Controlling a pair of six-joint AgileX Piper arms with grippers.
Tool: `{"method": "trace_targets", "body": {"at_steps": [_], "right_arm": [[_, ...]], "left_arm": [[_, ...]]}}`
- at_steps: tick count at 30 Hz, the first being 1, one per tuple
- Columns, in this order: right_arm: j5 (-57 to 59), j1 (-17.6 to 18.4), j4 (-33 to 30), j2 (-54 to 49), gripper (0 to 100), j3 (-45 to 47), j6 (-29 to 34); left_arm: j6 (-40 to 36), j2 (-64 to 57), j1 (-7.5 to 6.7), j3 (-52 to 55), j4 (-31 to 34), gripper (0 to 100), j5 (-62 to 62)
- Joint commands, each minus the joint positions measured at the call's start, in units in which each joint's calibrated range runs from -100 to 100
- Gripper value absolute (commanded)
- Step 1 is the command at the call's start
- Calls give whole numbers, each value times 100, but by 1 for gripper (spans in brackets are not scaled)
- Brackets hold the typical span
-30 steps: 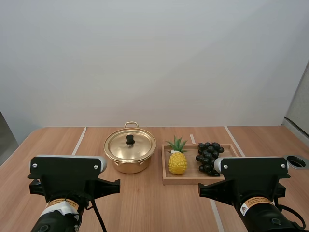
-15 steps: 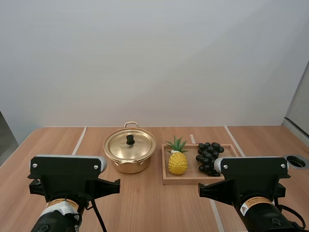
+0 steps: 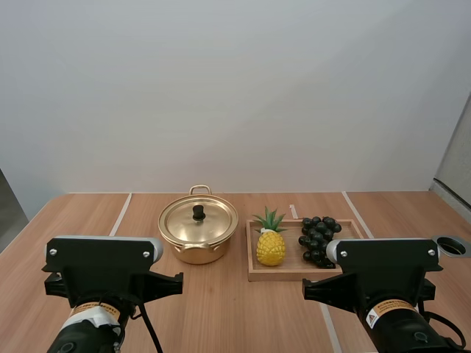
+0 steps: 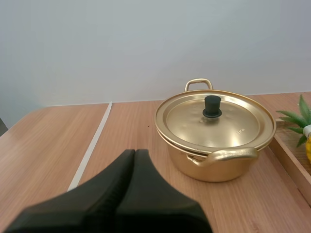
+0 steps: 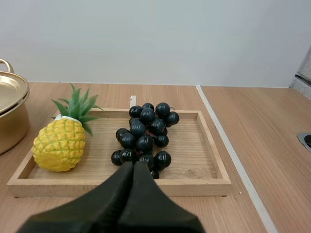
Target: Open the pot, put the pineapple inside, and close it
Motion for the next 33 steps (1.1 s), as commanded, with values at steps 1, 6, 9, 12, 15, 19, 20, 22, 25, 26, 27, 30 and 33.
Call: {"method": "trace_targets", "body": {"at_steps": [1, 6, 9, 12, 15, 19, 20, 22, 25, 26, 27, 30, 33], "right_arm": [[-45, 13, 21, -34, 0, 0, 5], [-45, 13, 21, -34, 0, 0, 5], [-45, 13, 21, -34, 0, 0, 5], [-45, 13, 21, -34, 0, 0, 5], [-45, 13, 21, -34, 0, 0, 5], [-45, 13, 21, -34, 0, 0, 5], [-45, 13, 21, -34, 0, 0, 5], [-45, 13, 21, -34, 0, 0, 5], [-45, 13, 21, -34, 0, 0, 5], [-45, 13, 21, -34, 0, 0, 5], [-45, 13, 21, -34, 0, 0, 5], [-45, 13, 21, -34, 0, 0, 5], [-45, 13, 21, -34, 0, 0, 5]], "left_arm": [[-32, -25, -24, 0, -76, 0, -115], [-32, -25, -24, 0, -76, 0, -115], [-32, -25, -17, 0, -76, 0, -115], [-32, -25, 8, 0, -76, 0, -115], [-32, -25, 8, 0, -76, 0, -115], [-32, -25, 8, 0, -76, 0, -115], [-32, -25, 8, 0, -76, 0, -115], [-32, -25, 8, 0, -76, 0, -115], [-32, -25, 8, 0, -76, 0, -115], [-32, -25, 8, 0, -76, 0, -115], [-32, -25, 8, 0, -76, 0, -115], [-32, -25, 8, 0, -76, 0, -115], [-136, -25, 9, 0, -100, 0, -115]]}}
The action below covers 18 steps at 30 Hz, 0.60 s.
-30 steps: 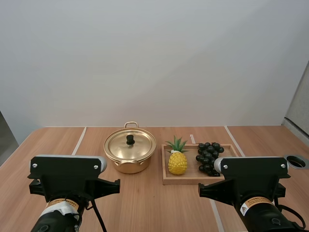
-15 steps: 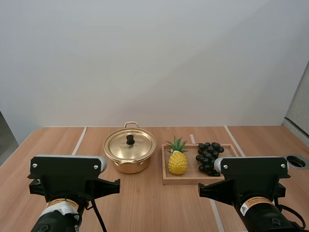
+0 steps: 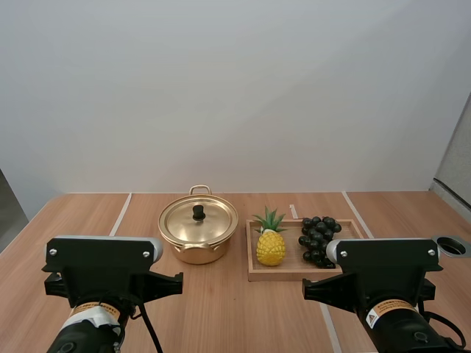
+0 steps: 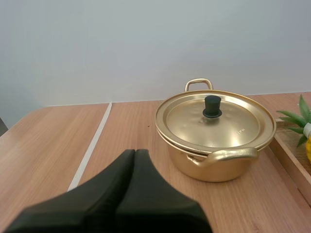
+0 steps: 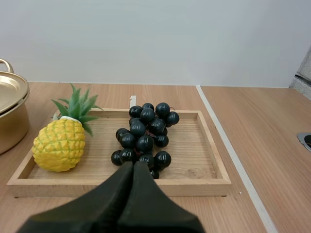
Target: Open the pot, put the pineapple inside, and close it
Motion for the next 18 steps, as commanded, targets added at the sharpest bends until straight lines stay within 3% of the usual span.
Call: {"method": "trace_targets", "body": {"at_steps": [1, 13, 18], "right_arm": [[-45, 13, 21, -34, 0, 0, 5], [-45, -26, -22, -34, 0, 0, 19], [-93, -26, 389, -34, 0, 0, 28]], "left_arm": [[-120, -25, 9, 0, -100, 0, -115], [-146, -25, 9, 0, -111, 0, -99], [-146, -25, 9, 0, -111, 0, -99]]}}
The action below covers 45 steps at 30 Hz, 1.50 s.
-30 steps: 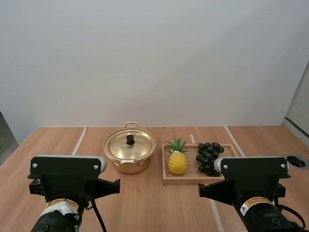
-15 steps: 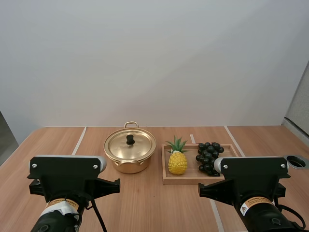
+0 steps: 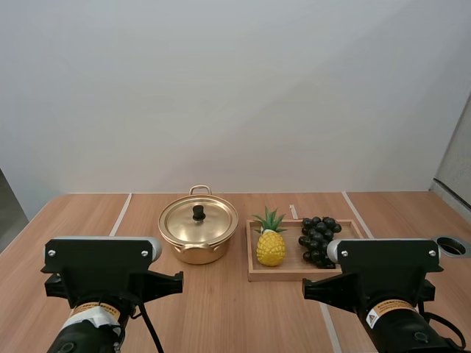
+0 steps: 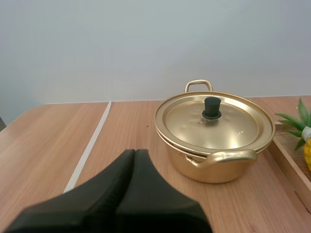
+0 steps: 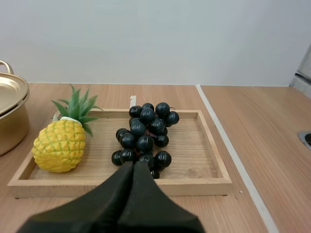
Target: Open the pot, put the pineapple inside, and close it
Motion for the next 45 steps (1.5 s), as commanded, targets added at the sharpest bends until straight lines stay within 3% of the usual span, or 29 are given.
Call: {"method": "trace_targets", "body": {"at_steps": [1, 9, 30, 33, 34, 36, 39, 43, 45], "right_arm": [[-93, -18, 426, -34, 0, 0, 16], [-34, -18, 1617, -34, 0, 0, 16], [60, -18, 1246, -34, 0, 0, -73], [232, -11, 1154, -34, 0, 0, -217], [231, -11, 1155, -34, 5, 0, -228], [231, -11, 1206, -34, 34, 0, -262], [231, -11, 1367, -34, 100, 0, -397], [58, -11, 1208, -34, 100, 0, -567], [-42, -11, 798, -34, 100, 0, -743]], "left_arm": [[-57, -25, 9, 0, -111, 0, -99], [-57, -25, 9, 0, -111, 0, -99], [-213, -25, 9, 0, -112, 0, -58], [-169, -25, 9, 0, -112, 7, -58], [-143, -25, 9, 0, -112, 13, -74], [-143, -25, 9, 0, -112, 27, -74], [-96, -25, 9, 0, -112, 55, -74], [221, -25, 9, 0, -97, 100, -93], [647, -25, 9, 0, -49, 100, 51]]}}
